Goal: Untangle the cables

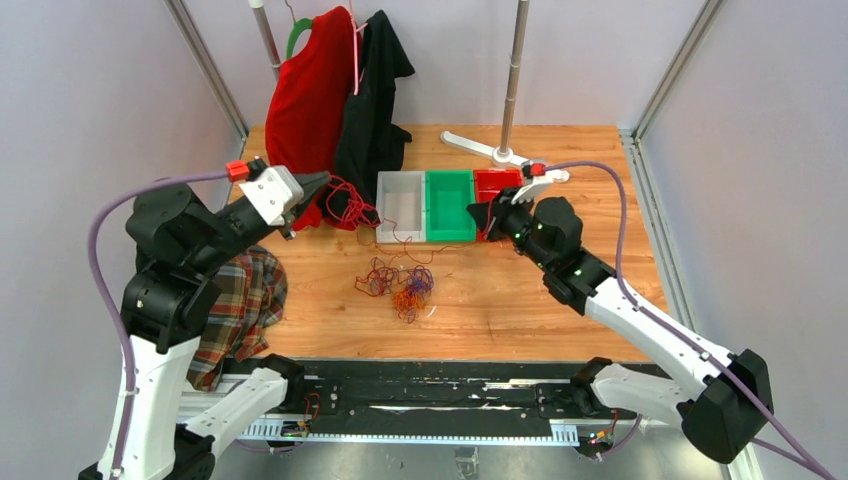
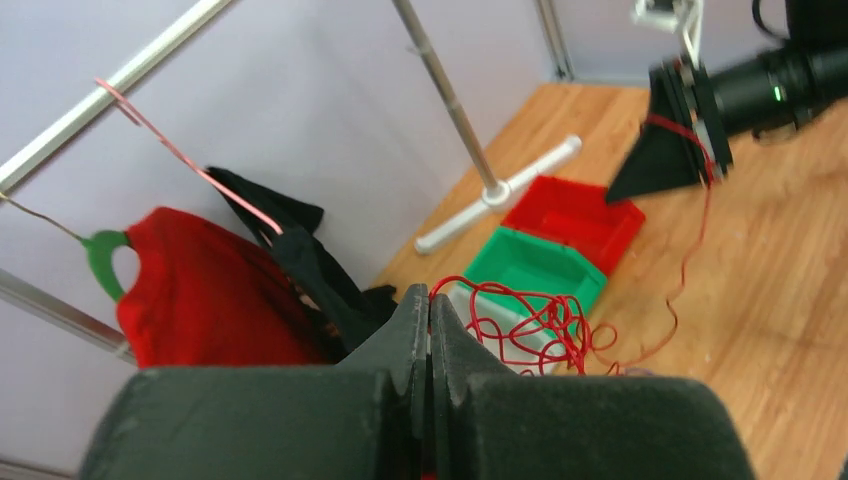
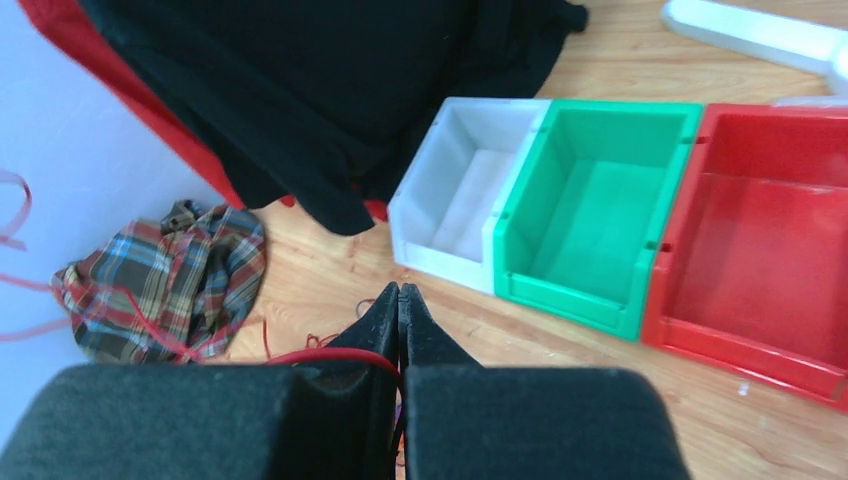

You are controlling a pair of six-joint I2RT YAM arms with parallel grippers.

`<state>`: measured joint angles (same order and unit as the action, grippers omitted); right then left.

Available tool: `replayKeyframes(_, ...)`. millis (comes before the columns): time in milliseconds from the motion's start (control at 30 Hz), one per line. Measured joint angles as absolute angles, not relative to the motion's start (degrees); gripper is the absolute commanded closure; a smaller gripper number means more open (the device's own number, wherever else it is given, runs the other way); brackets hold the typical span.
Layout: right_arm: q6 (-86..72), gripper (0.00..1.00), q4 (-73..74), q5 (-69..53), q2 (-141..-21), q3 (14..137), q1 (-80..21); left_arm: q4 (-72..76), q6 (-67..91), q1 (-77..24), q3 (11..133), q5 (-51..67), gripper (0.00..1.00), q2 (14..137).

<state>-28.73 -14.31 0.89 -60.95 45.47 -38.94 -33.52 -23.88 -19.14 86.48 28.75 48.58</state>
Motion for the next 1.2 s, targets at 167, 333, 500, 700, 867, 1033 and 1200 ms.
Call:
replayKeyframes(167, -29.2, 0.99, -10.5, -1.2, -58.6, 49.0, -31.7, -37.8, -27.2, -19.1, 82.4, 29.6, 0.91, 46.1)
replayKeyframes(333, -30.7, 0.99, -9.5, -6.2, -57.5, 56.0, -25.7, -40.6, -31.2, -19.1, 77.5, 28.6, 0.43, 42.5)
replayKeyframes(500, -33.5, 1.0, -11.7, -15.6, -60.6, 61.6, -26.0, -43.8, -32.5, -19.1, 68.9, 27.5, 0.21, 40.1)
replayKeyframes(700, -33.6, 1.0, -10.3, -20.6, -66.3, 67.4, -31.9, -43.9, -28.2, -19.1, 64.3, 32.6, 0.1, 40.7)
replayKeyframes(867, -33.1, 0.99, -9.0, -21.9, -69.9, 74.6, -36.5, -37.6, -22.4, -19.4, 59.9, 37.6, 0.11, 43.9)
replayKeyframes(1033, -33.2, 0.99, -8.6, -22.0, -71.5, 79.3, -37.1, -31.1, -21.4, -21.0, 52.4, 39.5, 0.12, 46.9)
replayKeyframes(1200, -33.4, 0.99, -8.7, -22.1, -72.4, 81.9, -37.1, -25.7, -22.1, -26.5, 47.0, 39.6, 0.15, 49.3)
